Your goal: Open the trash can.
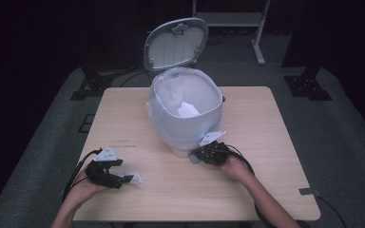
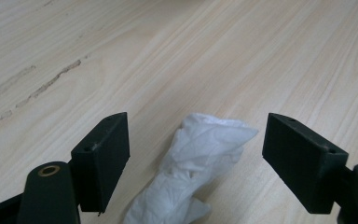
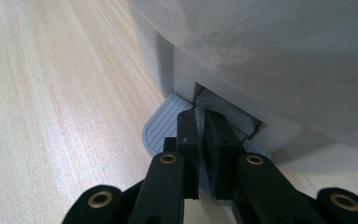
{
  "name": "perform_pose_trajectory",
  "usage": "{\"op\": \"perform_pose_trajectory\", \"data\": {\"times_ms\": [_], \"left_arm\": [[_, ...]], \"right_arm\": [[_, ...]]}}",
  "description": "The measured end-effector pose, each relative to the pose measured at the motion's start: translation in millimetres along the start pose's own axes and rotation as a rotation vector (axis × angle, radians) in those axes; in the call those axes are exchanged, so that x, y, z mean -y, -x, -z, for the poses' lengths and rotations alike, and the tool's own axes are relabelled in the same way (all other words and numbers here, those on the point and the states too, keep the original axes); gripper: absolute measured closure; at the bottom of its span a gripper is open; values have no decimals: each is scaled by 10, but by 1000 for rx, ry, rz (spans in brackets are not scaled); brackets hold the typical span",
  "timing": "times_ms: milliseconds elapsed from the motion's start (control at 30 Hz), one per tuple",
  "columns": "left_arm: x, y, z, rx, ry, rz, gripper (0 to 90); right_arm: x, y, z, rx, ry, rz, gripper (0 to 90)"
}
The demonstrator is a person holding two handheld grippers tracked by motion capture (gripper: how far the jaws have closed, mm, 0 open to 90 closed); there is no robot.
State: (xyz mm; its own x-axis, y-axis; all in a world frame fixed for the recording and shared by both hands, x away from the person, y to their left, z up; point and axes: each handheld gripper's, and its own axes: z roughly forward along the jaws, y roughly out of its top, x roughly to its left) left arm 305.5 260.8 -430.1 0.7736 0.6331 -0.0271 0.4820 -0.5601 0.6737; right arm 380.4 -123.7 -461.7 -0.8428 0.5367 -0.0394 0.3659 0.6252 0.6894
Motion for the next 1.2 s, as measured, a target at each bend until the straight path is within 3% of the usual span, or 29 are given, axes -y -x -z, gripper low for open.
{"op": "perform_pose_trajectory", "data": {"times_ms": [567, 933, 1067, 1200], "left_arm": [[171, -5, -141, -8, -64, -16, 311], [244, 7, -212, 3, -82, 1, 339], [254, 13, -199, 0, -77, 2, 396], [260, 47, -198, -33, -73, -19, 469]], "right_arm": [[-4, -2, 0, -2, -2, -1, 842], [-4, -2, 0, -2, -2, -2, 842], [-4, -2, 0, -3, -3, -2, 842], [-4, -4, 0, -1, -2, 0, 842]]}}
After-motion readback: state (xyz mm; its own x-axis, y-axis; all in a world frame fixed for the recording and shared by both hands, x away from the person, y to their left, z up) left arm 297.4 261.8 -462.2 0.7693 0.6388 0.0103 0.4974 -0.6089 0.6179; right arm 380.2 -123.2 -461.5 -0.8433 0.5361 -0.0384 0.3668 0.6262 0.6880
